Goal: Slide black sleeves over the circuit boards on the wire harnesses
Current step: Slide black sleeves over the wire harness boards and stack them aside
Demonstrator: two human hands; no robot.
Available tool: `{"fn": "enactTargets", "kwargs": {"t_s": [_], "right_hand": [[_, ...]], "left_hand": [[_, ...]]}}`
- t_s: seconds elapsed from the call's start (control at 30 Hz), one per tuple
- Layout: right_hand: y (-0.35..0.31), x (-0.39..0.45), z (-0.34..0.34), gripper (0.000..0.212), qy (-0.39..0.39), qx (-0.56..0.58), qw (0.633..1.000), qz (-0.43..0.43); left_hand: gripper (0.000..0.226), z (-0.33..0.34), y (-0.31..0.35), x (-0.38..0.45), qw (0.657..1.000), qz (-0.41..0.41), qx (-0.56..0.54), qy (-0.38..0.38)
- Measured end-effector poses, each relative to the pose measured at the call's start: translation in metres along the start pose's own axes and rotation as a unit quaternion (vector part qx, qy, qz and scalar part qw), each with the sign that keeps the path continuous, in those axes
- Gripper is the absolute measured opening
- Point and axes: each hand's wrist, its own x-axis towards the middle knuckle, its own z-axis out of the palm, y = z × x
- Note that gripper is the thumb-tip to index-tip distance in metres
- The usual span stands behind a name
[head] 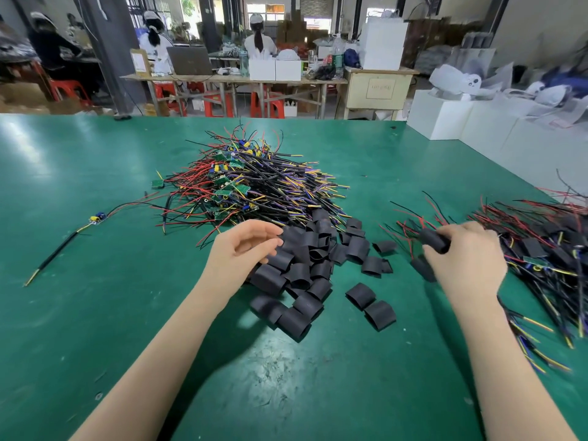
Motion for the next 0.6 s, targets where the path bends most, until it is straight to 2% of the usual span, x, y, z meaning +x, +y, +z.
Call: {"fn": "enactTargets", "kwargs": {"t_s": [0.1, 0.2, 0.27, 0.33, 0.4, 0.43, 0.5, 0.6], "right_hand": [[0.011, 0.002, 0.008, 0.024, -0.053, -0.04, 0.997, 0.029], [0.01, 0.0, 0.013, 0.03, -0.047, -0.031, 0.998, 0.032], [0.003, -0.002, 0.013, 0.039, -0.008, 0.04, 0.999, -0.003], [-0.009, -0.006, 0.01, 0.033, 0.014, 0.147, 0.986, -0.075], [-0.022, -0.013, 0.006, 0.021, -0.066, 0.203, 0.967, -0.137], [-0.027, -0.016, 0.004, 0.025, -0.13, 0.193, 0.961, -0.15], [-0.032, -0.022, 0.003, 0.046, -0.231, 0.117, 0.953, -0.159], [-0.026, -0.021, -0.002, 0.068, -0.306, 0.042, 0.939, -0.153]], "left_hand": [[0.019, 0.001, -0.002, -0.001, 1.0, -0.004, -0.004, -0.008], [0.02, 0.001, -0.003, -0.001, 1.0, -0.003, -0.004, -0.013], [0.019, -0.001, -0.003, 0.0, 1.0, 0.001, 0.005, -0.009], [0.017, -0.005, -0.004, 0.003, 1.0, 0.003, 0.015, 0.008], [0.018, -0.01, -0.008, 0.009, 0.998, 0.0, 0.054, 0.042], [0.019, -0.013, -0.011, 0.014, 0.993, 0.002, 0.104, 0.063], [0.022, -0.021, -0.018, 0.026, 0.967, 0.014, 0.236, 0.099], [0.028, -0.034, -0.027, 0.045, 0.926, 0.023, 0.363, 0.099]]}}
